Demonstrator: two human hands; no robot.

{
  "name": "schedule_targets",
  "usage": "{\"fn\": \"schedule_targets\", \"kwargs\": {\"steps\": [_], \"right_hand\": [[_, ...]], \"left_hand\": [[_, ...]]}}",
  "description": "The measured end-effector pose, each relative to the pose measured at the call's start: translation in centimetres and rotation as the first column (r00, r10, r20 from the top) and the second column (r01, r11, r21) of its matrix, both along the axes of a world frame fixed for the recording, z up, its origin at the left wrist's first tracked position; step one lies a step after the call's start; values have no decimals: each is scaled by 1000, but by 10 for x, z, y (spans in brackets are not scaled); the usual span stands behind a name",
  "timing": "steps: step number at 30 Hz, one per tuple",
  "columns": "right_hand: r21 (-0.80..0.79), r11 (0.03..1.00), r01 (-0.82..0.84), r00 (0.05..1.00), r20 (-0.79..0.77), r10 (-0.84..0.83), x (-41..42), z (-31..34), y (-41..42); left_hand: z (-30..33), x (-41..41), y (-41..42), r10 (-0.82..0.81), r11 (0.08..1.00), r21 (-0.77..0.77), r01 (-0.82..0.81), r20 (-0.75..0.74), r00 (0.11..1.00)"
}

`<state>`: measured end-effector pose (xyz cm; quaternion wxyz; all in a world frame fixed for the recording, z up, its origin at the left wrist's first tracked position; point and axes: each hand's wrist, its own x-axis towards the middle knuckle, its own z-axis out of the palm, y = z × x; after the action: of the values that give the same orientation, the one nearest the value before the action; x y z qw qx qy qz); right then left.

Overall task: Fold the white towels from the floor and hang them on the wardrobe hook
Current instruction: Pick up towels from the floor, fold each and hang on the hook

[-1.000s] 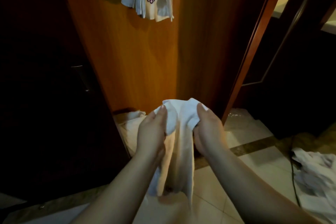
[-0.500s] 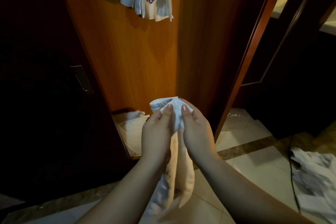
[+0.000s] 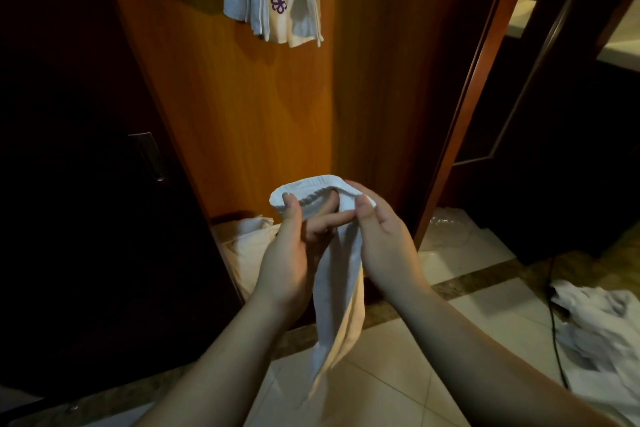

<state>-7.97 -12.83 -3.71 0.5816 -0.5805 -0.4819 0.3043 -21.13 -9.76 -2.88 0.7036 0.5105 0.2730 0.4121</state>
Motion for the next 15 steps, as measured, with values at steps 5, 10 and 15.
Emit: {"fn": "schedule_targets", "kwargs": {"steps": [5,10,15], "right_hand": [[14,998,64,993,94,-65,26,9,9],[31,999,-25,988,155,20,48,25,11],[-74,994,-79,944,316,99,75,37,10]], "left_hand": [[-8,-15,20,453,780,546,-305,-157,877],[-16,-43,60,503,692,706,149,-620,602],[-2,-67,78,541,545,647,534,-758,366]]}}
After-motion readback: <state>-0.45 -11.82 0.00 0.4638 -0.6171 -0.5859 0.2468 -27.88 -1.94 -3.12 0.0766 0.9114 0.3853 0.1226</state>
